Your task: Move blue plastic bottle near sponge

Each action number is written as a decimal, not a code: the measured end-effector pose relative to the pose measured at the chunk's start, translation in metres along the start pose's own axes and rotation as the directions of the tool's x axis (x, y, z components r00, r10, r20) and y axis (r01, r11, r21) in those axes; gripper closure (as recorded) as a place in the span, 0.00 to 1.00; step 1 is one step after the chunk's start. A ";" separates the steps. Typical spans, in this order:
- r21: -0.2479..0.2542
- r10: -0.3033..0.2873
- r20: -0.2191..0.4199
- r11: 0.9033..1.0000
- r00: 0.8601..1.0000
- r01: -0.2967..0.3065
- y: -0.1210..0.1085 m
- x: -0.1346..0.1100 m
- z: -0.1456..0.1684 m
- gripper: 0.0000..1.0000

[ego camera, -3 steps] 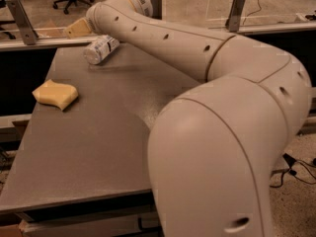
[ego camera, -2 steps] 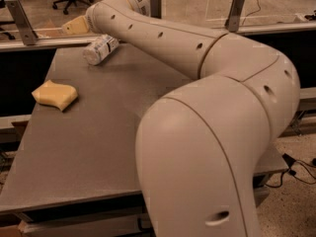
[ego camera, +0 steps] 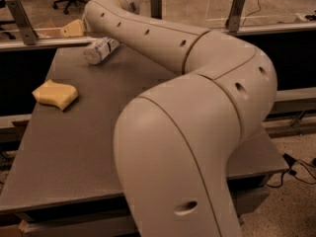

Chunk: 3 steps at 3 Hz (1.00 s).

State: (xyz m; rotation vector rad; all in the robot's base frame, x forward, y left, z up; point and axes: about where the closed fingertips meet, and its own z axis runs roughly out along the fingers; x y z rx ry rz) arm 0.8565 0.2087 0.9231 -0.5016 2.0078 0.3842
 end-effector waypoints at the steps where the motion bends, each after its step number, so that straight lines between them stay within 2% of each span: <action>1: 0.036 0.039 -0.078 0.999 0.996 -0.037 -0.004 0.023 0.010 0.00; 2: 0.084 0.062 -0.130 0.995 0.990 -0.052 -0.012 0.038 0.017 0.00; 3: 0.134 0.072 -0.162 0.990 0.984 -0.051 -0.020 0.048 0.022 0.19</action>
Offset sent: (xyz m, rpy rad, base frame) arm 0.0078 -0.0184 -0.0558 -0.0917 0.1741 -0.1489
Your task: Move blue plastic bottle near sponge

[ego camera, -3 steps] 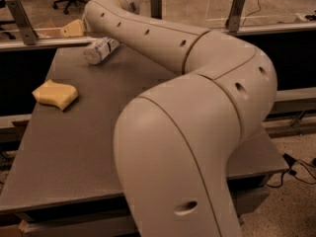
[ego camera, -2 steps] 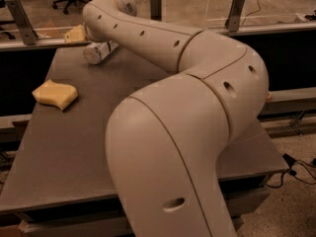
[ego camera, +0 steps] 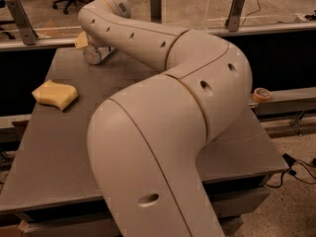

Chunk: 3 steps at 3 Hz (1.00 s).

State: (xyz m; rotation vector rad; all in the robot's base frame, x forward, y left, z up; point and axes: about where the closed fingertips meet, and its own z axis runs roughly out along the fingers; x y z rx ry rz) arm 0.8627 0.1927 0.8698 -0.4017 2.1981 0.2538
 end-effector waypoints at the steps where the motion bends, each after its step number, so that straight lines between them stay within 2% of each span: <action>1: 0.029 0.010 -0.012 1.000 1.000 -0.009 -0.004 0.004 0.001 0.41; 2: 0.037 0.019 0.000 0.999 1.000 -0.019 -0.007 0.002 -0.007 0.65; 3: -0.003 0.005 0.028 1.000 1.000 -0.005 -0.006 0.001 -0.029 0.88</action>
Offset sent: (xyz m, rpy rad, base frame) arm -0.0132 -0.0155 0.0154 0.0074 -0.0218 -0.0561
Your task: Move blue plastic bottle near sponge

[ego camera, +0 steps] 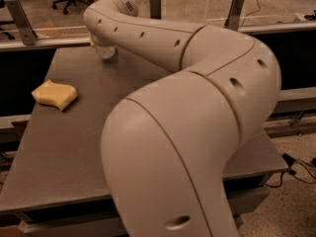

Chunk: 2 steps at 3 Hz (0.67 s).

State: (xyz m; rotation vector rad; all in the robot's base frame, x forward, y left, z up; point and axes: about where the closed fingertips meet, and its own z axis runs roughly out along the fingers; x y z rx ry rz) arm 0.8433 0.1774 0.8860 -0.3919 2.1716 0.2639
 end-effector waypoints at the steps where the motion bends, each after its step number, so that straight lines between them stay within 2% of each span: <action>1: -0.112 -0.021 0.047 0.993 0.999 0.027 0.009 0.003 -0.033 1.00; 2: -0.236 0.005 0.062 0.972 0.998 0.010 0.011 0.016 -0.063 1.00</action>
Offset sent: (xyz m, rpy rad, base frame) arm -0.1228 -0.0017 0.0313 0.1395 -0.0668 0.5193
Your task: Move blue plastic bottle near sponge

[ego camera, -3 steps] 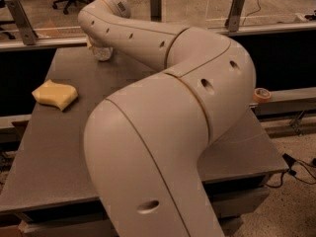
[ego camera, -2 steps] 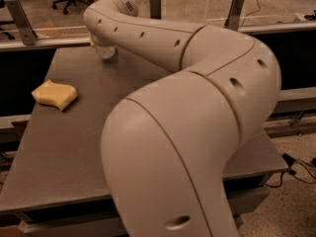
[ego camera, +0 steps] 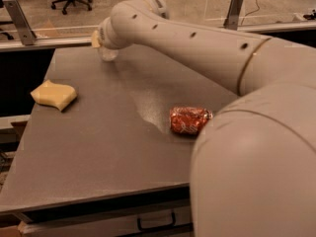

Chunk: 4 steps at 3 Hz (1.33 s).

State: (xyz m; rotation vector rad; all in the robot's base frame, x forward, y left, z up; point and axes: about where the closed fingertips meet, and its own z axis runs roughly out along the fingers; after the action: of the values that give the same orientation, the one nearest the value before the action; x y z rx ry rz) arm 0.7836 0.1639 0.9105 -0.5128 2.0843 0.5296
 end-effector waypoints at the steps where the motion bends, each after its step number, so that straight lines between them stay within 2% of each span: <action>1: -0.116 0.046 -0.019 0.992 0.999 -0.048 0.000 0.023 -0.023 1.00; 2: -0.247 0.011 -0.050 0.969 0.999 -0.023 0.024 0.043 -0.037 1.00; 3: -0.360 -0.100 -0.060 0.930 0.993 0.072 0.051 0.061 -0.046 0.82; 4: -0.442 -0.200 -0.050 0.883 0.978 0.158 0.075 0.074 -0.052 0.58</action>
Offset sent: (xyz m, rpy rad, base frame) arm -0.1122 0.0112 -0.0205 0.0119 -0.0243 0.5250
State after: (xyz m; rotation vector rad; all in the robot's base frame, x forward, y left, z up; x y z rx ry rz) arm 0.6712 0.1855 0.8874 -0.9991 1.9784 0.8846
